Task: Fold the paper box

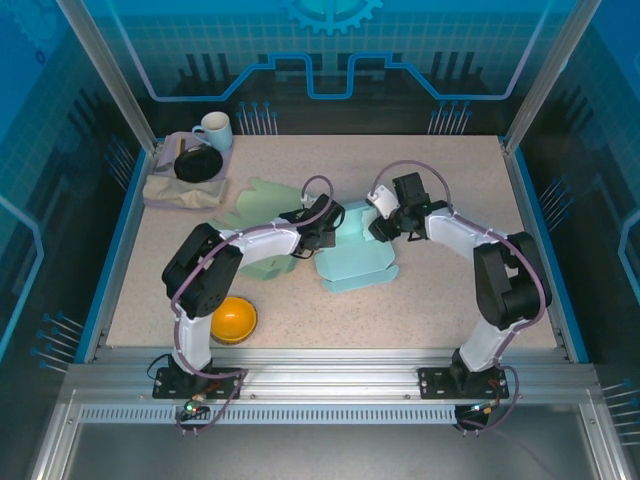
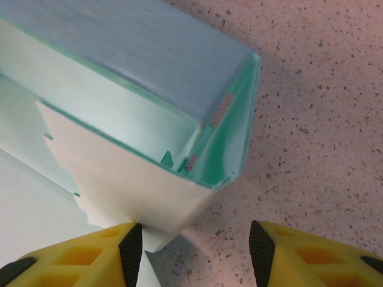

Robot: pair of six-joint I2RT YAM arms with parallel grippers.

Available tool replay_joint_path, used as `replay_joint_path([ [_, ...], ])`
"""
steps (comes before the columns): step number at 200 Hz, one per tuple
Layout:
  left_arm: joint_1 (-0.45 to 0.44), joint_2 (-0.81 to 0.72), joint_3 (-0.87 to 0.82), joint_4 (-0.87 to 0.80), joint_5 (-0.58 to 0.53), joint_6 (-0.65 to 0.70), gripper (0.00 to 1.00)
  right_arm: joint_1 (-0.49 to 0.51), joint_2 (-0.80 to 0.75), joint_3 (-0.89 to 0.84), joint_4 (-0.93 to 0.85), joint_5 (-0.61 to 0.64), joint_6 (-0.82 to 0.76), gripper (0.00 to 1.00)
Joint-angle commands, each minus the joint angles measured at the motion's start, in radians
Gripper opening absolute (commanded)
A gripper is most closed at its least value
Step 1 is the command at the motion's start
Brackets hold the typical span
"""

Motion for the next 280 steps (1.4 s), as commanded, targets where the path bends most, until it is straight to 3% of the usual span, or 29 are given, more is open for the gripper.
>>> replay_joint_path([
  [1,-0.015,-0.007,0.04,-0.051,0.12,0.003,0.0,0.024,0.012,0.026,0.118,0.013,0.062,0.53],
  [41,-0.014,-0.009,0.043,-0.057,0.169,-0.007,0.0,0.019,0.009,0.028,0.117,0.0,0.069,0.55],
  [90,0.011,-0.034,0.024,-0.023,0.31,-0.062,0.0,-0.015,-0.003,0.034,0.081,-0.041,0.109,0.55],
  [137,0.017,-0.033,0.04,-0.039,0.342,-0.074,0.0,-0.034,-0.014,0.031,0.044,-0.045,0.112,0.54],
  [174,0.02,-0.026,0.049,-0.076,0.31,-0.11,0.0,-0.034,-0.032,0.031,0.011,-0.024,0.102,0.46],
  [190,0.024,-0.017,0.065,-0.132,0.252,-0.15,0.0,-0.022,-0.041,0.028,-0.009,0.071,0.103,0.45],
  [242,0.026,-0.02,0.087,-0.27,0.056,-0.297,0.0,0.031,-0.009,0.048,-0.111,0.689,0.219,0.45],
  [280,0.026,0.002,0.142,-0.414,-0.074,-0.374,0.0,0.03,0.009,0.05,-0.121,0.852,0.262,0.45],
])
